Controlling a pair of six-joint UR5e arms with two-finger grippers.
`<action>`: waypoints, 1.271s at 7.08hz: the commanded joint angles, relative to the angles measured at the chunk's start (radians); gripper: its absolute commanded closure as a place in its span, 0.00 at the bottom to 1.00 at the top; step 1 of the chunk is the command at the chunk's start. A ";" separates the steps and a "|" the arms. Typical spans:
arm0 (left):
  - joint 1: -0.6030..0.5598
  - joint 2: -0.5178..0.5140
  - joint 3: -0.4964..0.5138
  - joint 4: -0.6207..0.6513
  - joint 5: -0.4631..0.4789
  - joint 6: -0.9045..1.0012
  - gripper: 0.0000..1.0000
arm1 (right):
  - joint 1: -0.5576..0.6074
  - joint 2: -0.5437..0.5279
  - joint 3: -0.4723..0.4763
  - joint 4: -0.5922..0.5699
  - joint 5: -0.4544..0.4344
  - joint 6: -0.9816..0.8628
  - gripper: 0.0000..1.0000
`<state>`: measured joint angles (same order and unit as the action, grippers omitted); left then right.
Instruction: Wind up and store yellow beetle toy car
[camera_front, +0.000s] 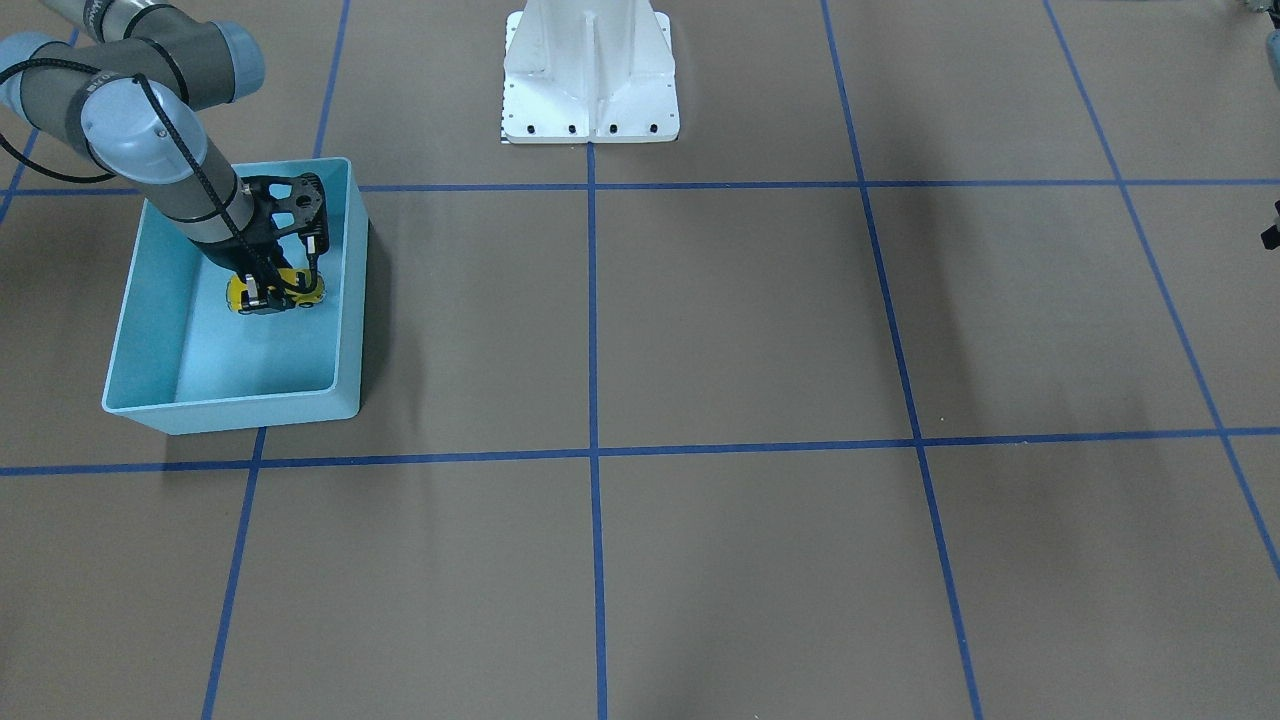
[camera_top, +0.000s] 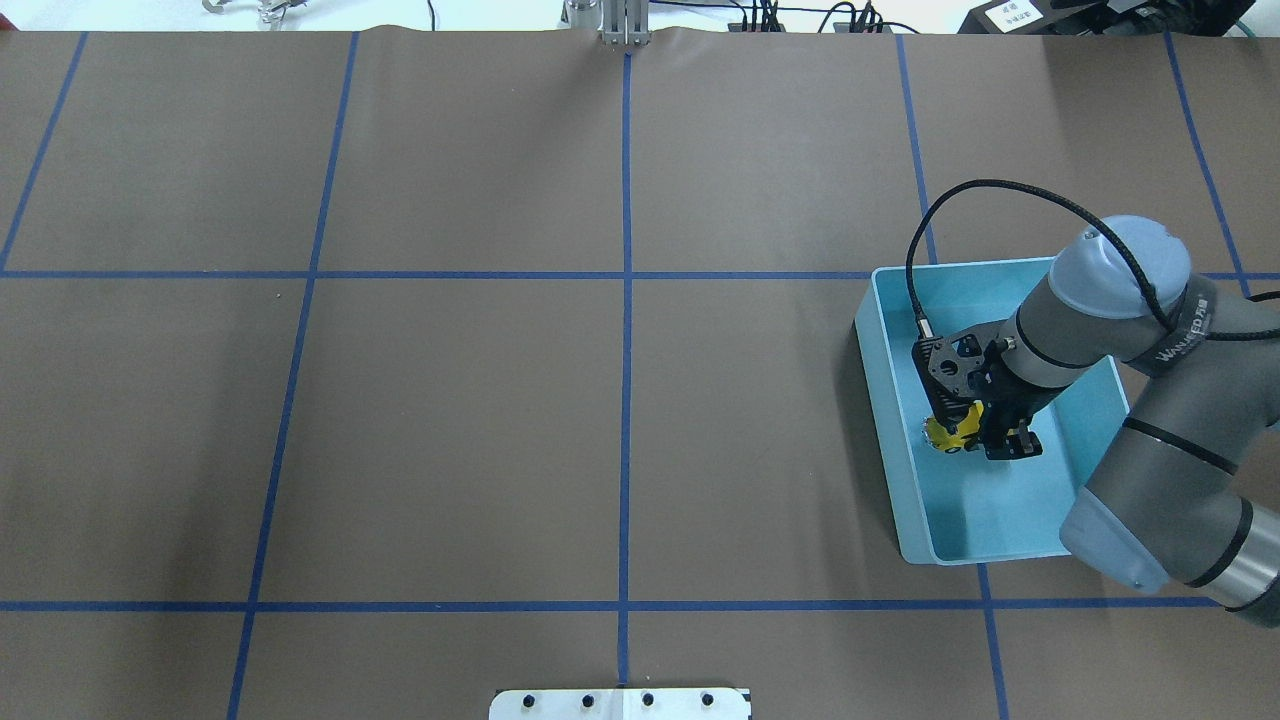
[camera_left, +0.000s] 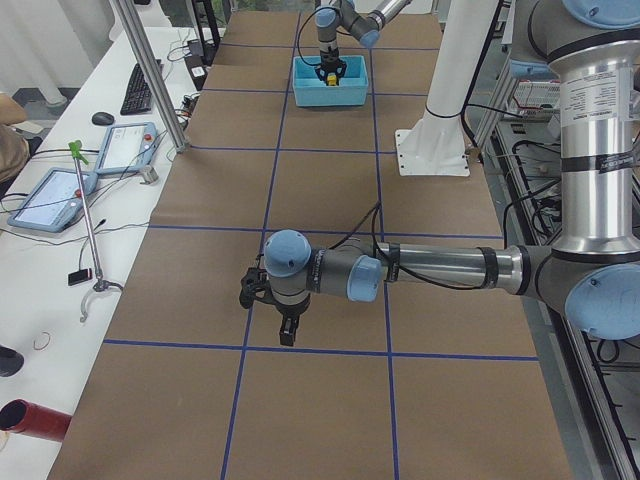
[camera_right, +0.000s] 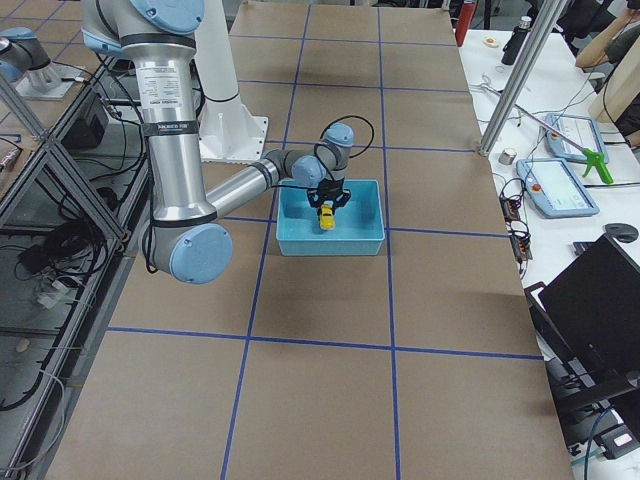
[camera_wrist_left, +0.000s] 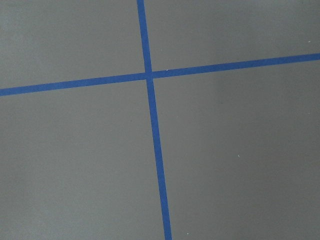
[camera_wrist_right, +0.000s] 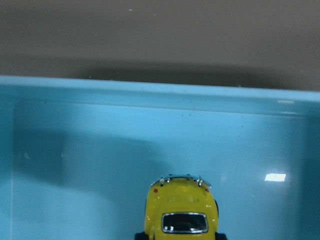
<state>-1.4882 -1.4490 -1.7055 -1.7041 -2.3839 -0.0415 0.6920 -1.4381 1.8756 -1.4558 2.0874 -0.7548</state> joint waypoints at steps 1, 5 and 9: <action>-0.001 -0.001 0.001 0.001 0.000 0.002 0.00 | 0.000 -0.001 -0.009 0.031 0.000 0.003 0.00; 0.000 -0.007 0.000 0.000 -0.001 -0.001 0.00 | 0.095 -0.062 0.170 0.023 0.008 0.130 0.00; -0.003 0.009 0.004 -0.008 0.000 0.000 0.00 | 0.395 -0.087 0.313 -0.113 0.057 0.516 0.00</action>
<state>-1.4891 -1.4510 -1.7076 -1.7081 -2.3866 -0.0433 0.9776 -1.5201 2.1671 -1.5382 2.1295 -0.3740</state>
